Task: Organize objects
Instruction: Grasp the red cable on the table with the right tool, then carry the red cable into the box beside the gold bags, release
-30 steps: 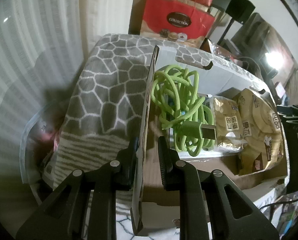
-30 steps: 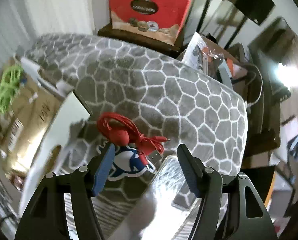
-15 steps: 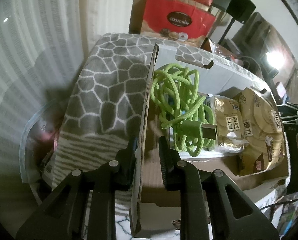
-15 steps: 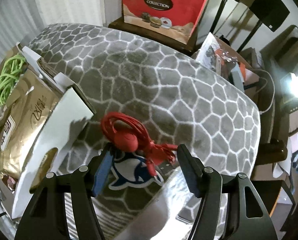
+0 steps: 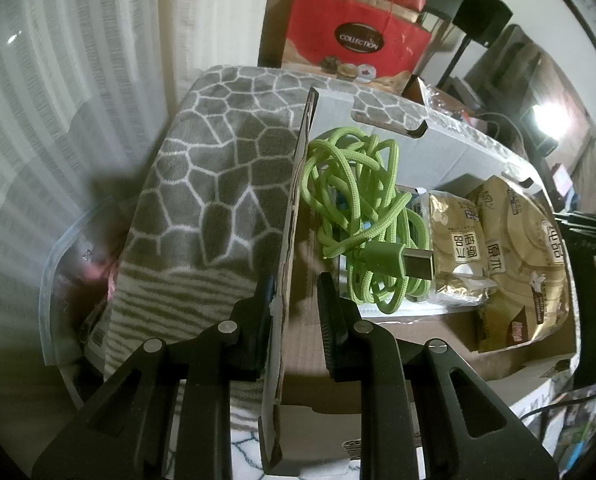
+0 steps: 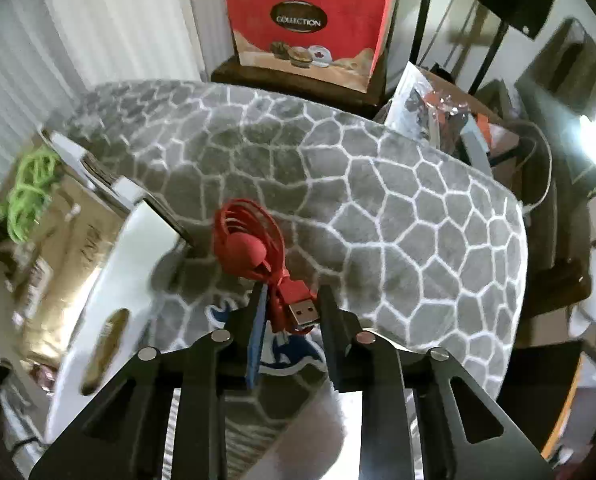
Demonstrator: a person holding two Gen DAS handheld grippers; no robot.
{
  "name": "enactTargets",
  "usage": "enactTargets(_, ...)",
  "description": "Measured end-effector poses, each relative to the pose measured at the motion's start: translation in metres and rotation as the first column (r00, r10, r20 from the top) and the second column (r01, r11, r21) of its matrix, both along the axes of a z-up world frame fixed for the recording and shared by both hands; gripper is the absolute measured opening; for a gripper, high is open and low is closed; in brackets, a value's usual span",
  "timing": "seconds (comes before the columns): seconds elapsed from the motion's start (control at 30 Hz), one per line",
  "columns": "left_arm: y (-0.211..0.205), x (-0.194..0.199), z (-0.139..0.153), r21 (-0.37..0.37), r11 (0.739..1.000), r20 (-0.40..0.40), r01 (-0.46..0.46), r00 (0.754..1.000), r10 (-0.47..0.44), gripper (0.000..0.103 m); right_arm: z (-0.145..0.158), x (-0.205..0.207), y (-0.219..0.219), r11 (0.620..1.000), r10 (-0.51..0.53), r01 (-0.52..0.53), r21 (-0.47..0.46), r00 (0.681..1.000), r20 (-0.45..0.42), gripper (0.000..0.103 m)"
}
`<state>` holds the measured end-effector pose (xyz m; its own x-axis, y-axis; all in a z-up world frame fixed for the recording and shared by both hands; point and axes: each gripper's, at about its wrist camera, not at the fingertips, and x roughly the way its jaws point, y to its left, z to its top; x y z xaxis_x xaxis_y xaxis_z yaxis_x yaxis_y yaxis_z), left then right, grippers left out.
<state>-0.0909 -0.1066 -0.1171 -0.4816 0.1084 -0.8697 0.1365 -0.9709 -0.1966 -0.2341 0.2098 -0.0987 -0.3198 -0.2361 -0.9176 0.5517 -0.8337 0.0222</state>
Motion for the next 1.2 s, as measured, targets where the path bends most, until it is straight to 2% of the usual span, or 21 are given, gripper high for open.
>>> enactTargets(0.23,0.000,0.000,0.000,0.002,1.000,0.000,-0.001,1.000,0.001,0.019,0.010,0.010,0.006,0.998,-0.031,0.032,-0.060,0.999,0.030,0.021)
enactTargets(0.53,0.000,0.000,0.000,0.001,1.000,0.000,-0.002,1.000,0.002,0.019,0.028,0.017,0.019,0.978,-0.118,0.135,-0.158,0.987,0.112,0.020)
enactTargets(0.67,-0.001,-0.001,0.000,0.000,1.000,0.001,-0.001,1.000,0.001,0.019,0.039,0.024,0.018,0.972,-0.121,0.140,-0.187,0.986,0.111,0.020)
enactTargets(1.2,-0.001,-0.001,0.000,0.000,1.000,0.002,-0.002,1.000,0.002,0.019,0.092,0.045,-0.004,0.967,-0.092,0.092,-0.238,0.996,0.012,0.018)
